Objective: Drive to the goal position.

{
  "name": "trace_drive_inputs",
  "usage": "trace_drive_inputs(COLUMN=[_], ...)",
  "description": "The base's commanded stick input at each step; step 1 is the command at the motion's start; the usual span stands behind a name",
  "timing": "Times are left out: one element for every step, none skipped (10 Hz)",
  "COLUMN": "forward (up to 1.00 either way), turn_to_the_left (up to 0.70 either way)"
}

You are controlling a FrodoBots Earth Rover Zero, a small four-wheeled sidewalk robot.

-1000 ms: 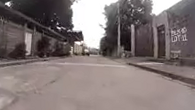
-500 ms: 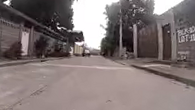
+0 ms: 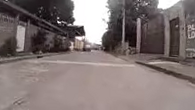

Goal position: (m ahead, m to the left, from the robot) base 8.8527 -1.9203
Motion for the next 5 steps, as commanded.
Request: trace_drive_inputs(forward=[1.00,1.00,1.00,1.00,1.00], turn_to_the_left=[0.00,0.00,0.00,0.00,0.00])
